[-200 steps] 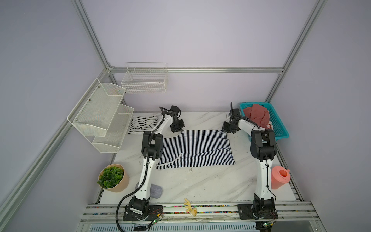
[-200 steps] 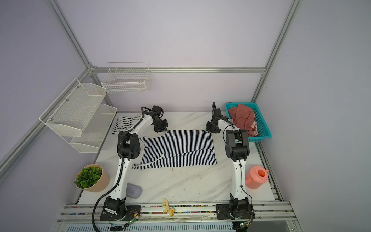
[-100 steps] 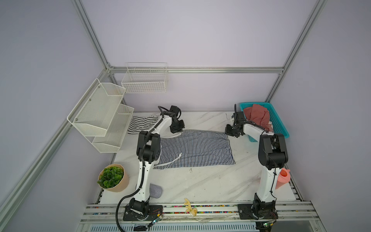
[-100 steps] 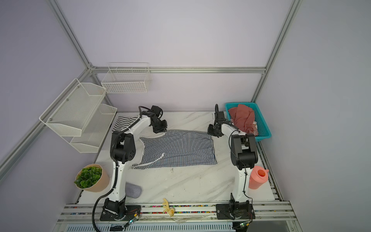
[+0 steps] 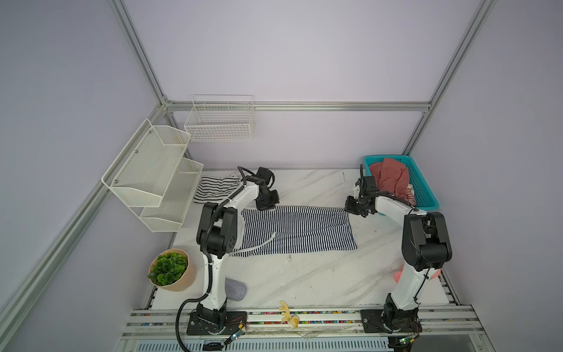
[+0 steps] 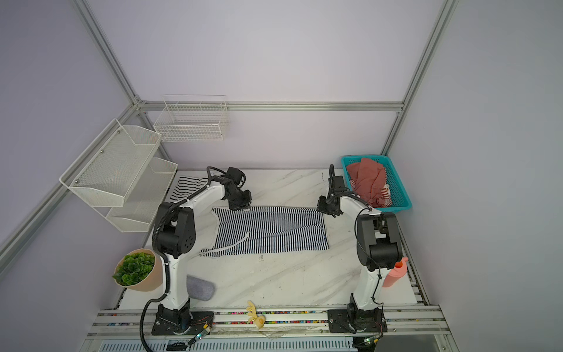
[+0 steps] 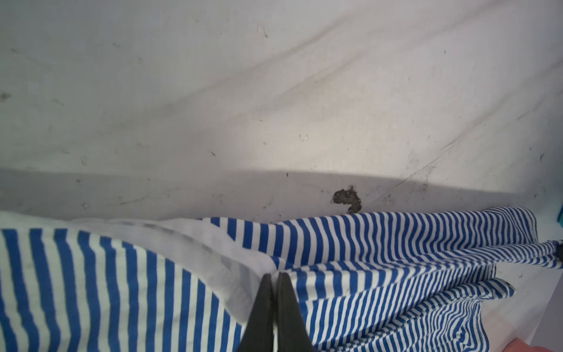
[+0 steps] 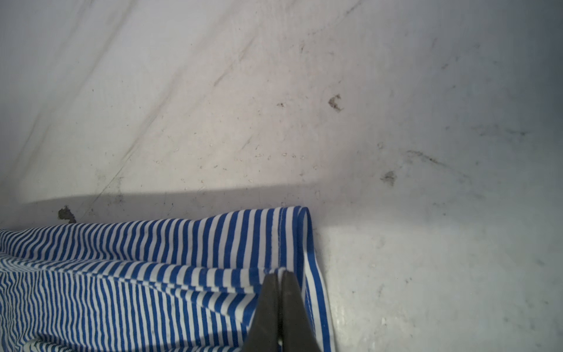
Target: Fold and stack the tank tops
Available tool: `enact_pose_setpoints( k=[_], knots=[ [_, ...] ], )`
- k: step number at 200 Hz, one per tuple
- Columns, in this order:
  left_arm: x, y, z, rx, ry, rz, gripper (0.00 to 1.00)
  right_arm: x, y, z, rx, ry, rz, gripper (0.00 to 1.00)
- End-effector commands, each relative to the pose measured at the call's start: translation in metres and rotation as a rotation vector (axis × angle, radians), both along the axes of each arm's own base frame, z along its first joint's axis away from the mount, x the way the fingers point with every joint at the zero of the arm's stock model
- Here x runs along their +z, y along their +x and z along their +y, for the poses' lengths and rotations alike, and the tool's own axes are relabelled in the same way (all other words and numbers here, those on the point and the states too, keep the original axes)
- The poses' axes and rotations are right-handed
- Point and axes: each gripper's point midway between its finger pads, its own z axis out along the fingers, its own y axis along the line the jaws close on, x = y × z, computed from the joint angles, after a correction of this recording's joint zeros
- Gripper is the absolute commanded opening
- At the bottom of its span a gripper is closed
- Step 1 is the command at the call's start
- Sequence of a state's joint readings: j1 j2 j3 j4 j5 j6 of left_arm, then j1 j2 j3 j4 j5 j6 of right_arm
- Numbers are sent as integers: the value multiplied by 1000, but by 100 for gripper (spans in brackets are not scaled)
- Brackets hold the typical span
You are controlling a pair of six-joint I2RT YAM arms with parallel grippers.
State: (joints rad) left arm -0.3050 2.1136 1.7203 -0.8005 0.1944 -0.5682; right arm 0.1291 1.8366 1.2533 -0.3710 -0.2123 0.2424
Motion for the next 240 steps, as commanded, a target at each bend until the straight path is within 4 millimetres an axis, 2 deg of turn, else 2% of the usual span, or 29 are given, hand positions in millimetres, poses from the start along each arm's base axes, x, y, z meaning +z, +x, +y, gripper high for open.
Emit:
enact_pose_setpoints(
  k=[1, 34, 128, 149, 160, 169, 186, 207, 222, 240],
  knots=[
    [5, -13, 3, 30, 6, -17, 0, 10, -7, -12, -37, -36, -21, 0],
    [-1, -30, 9, 55, 9, -3, 0, 8, -22, -14, -47, -36, -12, 0],
    [-9, -62, 7, 58, 24, 22, 1, -1, -62, -17, -59, -20, 21, 0],
    [-9, -71, 7, 60, 23, 32, 17, -6, -68, -18, -59, -29, 43, 16],
    [-8, -77, 10, 66, 22, 37, 21, -6, -71, -21, -65, -41, 48, 25],
    [-4, -80, 12, 72, 23, 29, 24, -4, -73, -23, -69, -51, 51, 31],
    [6, -85, 17, 82, 37, 13, 27, 3, -76, -28, -82, -72, 43, 38],
    [24, -84, 24, 93, 59, -23, 30, 18, -74, -31, -102, -83, 13, 39],
    [39, -74, 29, 100, 84, -62, 33, 30, -70, -29, -109, -63, -19, 39],
    [51, -50, 42, 138, 138, -95, 34, 40, -64, -26, -113, -38, -51, 39]
  ],
)
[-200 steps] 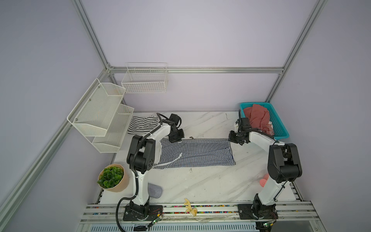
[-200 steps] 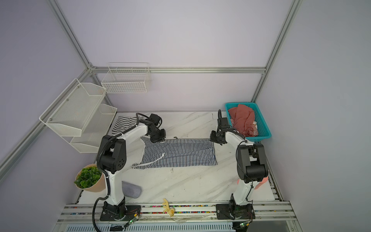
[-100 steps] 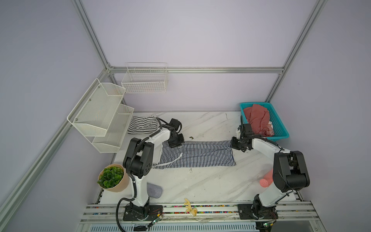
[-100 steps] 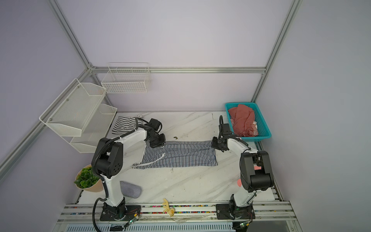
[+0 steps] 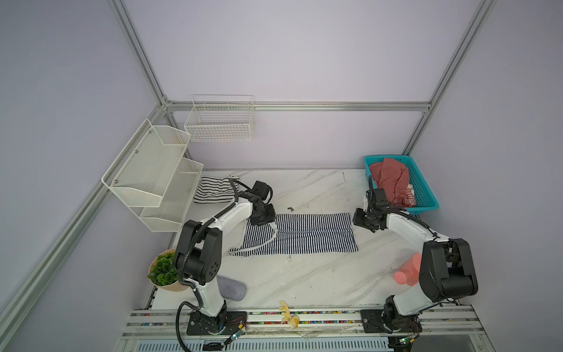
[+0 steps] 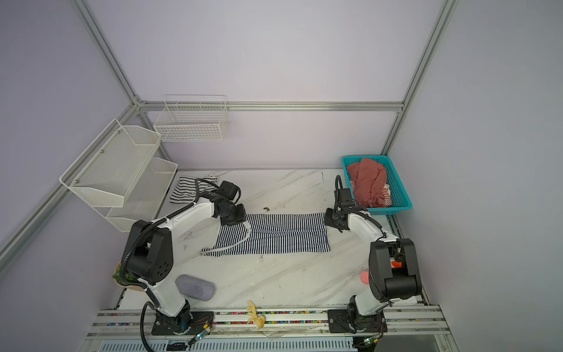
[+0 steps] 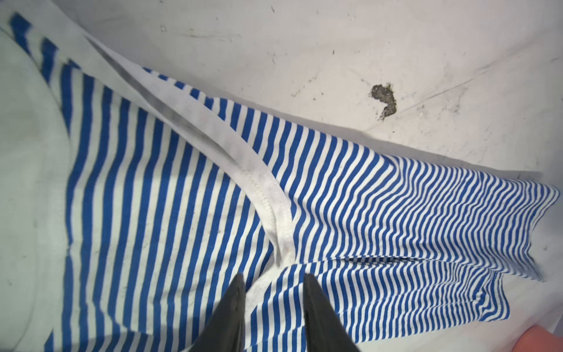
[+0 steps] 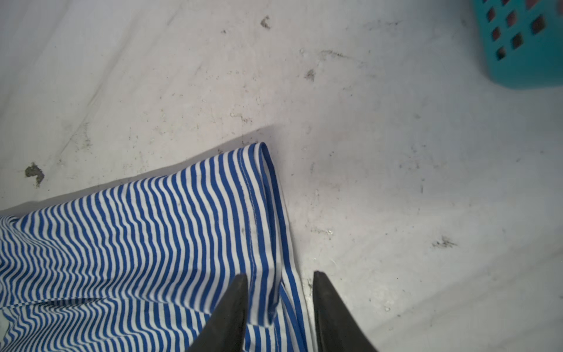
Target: Fold and stack the tank tops
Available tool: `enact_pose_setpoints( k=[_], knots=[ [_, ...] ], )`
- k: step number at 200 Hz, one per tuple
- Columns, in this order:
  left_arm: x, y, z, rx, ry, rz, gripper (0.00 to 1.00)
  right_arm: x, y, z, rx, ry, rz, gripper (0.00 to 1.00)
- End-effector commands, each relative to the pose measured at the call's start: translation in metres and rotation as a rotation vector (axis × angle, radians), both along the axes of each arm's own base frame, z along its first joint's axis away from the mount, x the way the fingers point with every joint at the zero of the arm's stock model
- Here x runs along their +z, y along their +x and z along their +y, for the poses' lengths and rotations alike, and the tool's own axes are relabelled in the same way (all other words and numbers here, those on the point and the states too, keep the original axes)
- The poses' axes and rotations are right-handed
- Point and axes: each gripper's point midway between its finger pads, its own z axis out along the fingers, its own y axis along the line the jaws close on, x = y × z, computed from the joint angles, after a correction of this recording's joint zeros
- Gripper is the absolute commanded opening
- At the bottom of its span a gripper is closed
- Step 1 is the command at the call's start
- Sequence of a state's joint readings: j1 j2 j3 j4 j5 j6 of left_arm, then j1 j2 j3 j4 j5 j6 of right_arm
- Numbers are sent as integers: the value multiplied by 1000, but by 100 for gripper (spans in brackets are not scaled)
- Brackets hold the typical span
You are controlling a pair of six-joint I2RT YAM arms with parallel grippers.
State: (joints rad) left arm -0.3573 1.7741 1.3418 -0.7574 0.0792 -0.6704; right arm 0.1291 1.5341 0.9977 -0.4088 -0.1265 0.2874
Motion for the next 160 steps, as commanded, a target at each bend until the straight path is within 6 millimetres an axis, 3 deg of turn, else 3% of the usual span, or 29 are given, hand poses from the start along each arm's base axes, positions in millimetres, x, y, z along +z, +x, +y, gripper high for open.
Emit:
enact_pose_setpoints(
  k=[1, 20, 69, 123, 160],
  knots=[
    [33, 33, 18, 51, 71, -87, 34, 20, 7, -2, -30, 11, -43, 39],
    [37, 63, 34, 64, 141, -83, 34, 23, 11, 4, -23, 40, -55, 39],
    [15, 123, 73, 78, 190, -14, 34, 7, 10, 23, 15, 75, -24, 38],
    [3, 137, 110, 93, 219, 28, 45, 1, 9, 28, 31, 73, -8, 38],
    [-10, 138, 112, 81, 209, 59, 47, -3, 10, 31, 40, 75, 3, 38]
  ],
)
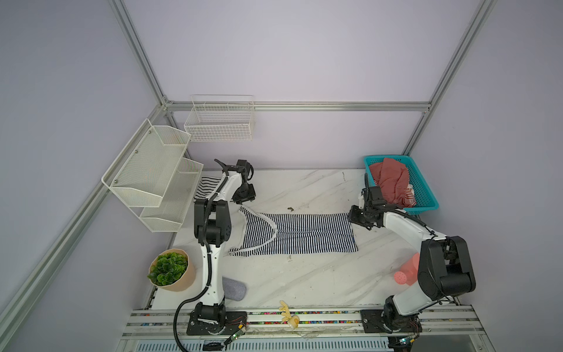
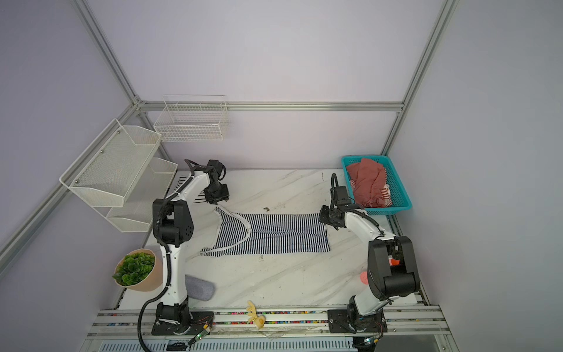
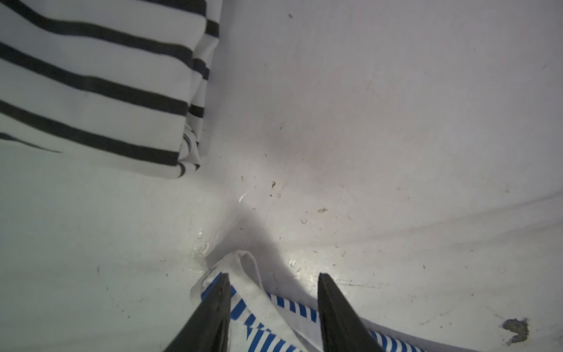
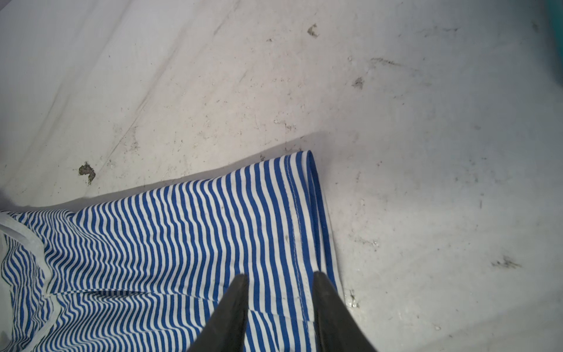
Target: Fold and stack the tank tops
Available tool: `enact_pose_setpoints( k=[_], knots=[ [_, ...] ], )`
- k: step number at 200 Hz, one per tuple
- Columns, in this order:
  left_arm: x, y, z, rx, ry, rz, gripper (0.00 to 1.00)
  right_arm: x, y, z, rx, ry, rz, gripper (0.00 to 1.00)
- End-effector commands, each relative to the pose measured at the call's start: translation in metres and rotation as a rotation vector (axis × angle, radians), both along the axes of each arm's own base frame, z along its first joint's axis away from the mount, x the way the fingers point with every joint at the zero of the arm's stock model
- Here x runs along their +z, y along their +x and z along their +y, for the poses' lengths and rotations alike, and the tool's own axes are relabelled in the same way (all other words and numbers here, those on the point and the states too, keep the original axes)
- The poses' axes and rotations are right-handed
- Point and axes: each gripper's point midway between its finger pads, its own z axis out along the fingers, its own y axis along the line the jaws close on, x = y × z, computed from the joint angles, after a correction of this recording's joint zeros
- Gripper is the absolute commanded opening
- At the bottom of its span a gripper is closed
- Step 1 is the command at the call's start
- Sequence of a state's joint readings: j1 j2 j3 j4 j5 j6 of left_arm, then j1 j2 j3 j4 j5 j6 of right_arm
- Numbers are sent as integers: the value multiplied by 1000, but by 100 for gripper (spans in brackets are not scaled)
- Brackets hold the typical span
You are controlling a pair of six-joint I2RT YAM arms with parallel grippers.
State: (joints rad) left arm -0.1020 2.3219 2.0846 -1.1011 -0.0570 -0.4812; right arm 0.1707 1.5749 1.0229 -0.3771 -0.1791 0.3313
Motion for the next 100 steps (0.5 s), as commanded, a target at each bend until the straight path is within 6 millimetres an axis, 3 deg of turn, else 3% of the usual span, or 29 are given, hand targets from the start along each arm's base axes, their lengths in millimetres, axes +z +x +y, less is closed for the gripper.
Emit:
enact_pose_setpoints(
  k=[1, 35, 57, 100],
  knots=[
    [18, 11, -3, -38, -6, -36, 47, -2, 2, 5, 8, 6, 5, 38],
    [2, -1, -6, -56, -18, 24, 47, -7, 1, 7, 15, 2, 18, 38],
    [-5, -11, 2, -50, 18, 60, 46, -9, -1, 7, 16, 2, 22, 38],
    [-10, -18, 9, -43, 46, 86, 30, -13, -3, 8, 18, 0, 31, 38]
  ],
)
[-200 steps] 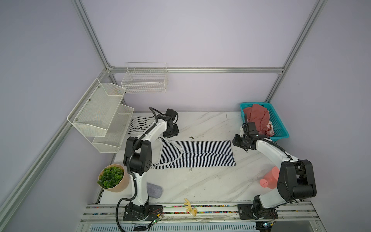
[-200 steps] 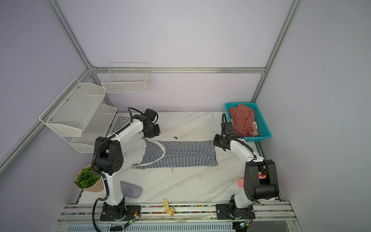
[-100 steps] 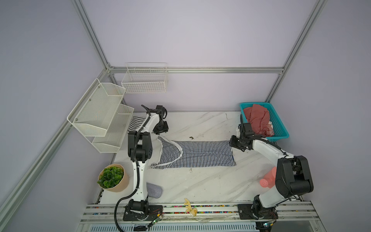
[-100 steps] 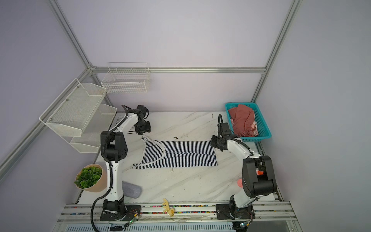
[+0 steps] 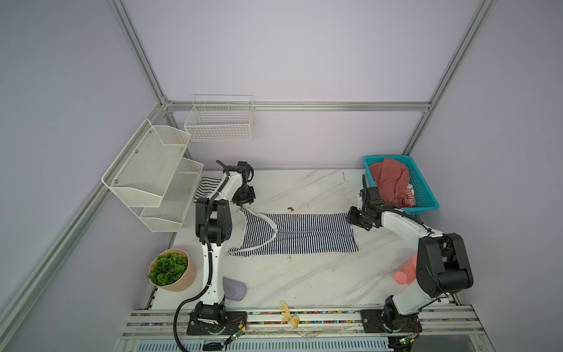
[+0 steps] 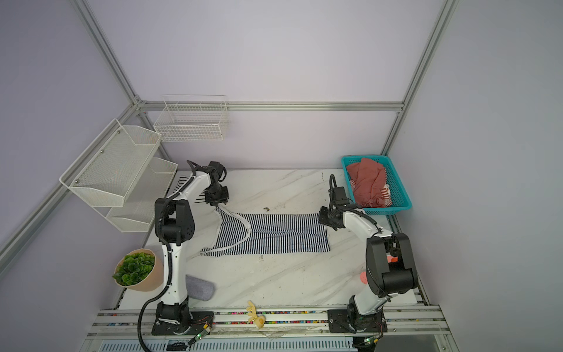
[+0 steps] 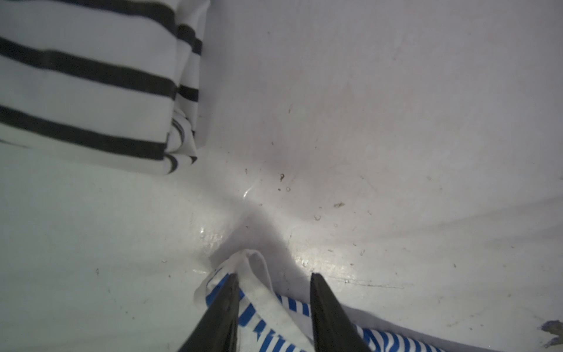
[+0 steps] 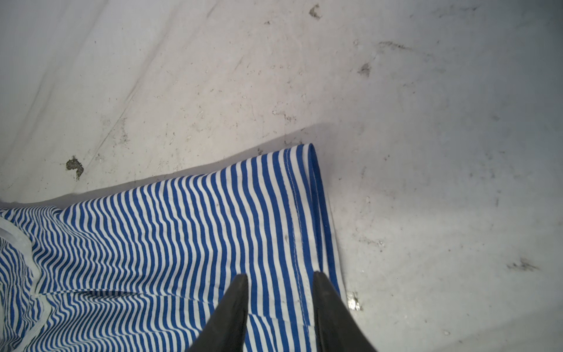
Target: Fold and stack the tank tops
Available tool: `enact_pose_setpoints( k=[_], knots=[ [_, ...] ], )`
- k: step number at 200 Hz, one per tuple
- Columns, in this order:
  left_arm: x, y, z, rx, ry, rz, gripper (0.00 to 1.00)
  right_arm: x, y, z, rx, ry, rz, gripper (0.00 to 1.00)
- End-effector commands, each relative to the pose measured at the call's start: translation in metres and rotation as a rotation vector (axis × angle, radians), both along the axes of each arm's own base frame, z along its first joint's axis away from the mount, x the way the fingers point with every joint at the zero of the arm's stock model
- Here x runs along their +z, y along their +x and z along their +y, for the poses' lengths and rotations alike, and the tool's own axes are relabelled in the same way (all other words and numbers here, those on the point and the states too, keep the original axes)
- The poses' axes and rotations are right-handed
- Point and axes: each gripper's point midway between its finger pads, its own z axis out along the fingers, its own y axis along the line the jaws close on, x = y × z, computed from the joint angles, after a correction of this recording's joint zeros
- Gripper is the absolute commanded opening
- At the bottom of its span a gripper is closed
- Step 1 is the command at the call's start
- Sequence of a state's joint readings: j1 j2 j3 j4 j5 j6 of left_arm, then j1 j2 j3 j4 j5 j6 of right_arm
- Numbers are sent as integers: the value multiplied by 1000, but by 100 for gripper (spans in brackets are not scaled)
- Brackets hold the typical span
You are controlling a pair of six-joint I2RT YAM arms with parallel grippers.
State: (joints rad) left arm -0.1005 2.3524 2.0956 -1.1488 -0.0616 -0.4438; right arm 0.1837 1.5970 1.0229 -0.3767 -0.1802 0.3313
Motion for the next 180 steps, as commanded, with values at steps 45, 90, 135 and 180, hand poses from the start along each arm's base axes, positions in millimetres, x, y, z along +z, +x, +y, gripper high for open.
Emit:
enact_pose_setpoints(
  k=[45, 90, 135, 180],
  knots=[
    [-7, -18, 9, -23, 37, 65, 39, -6, -5, 2, 5, -4, 14, 38],
    [-18, -24, 14, -24, 55, 103, 40, -9, -5, 2, 5, -3, 18, 38],
    [-17, -27, 20, 0, 73, 106, 22, -9, -5, 2, 3, -4, 18, 38],
    [-4, -36, 28, 21, 108, 94, 8, -9, -6, 2, 4, -4, 19, 38]
  ],
)
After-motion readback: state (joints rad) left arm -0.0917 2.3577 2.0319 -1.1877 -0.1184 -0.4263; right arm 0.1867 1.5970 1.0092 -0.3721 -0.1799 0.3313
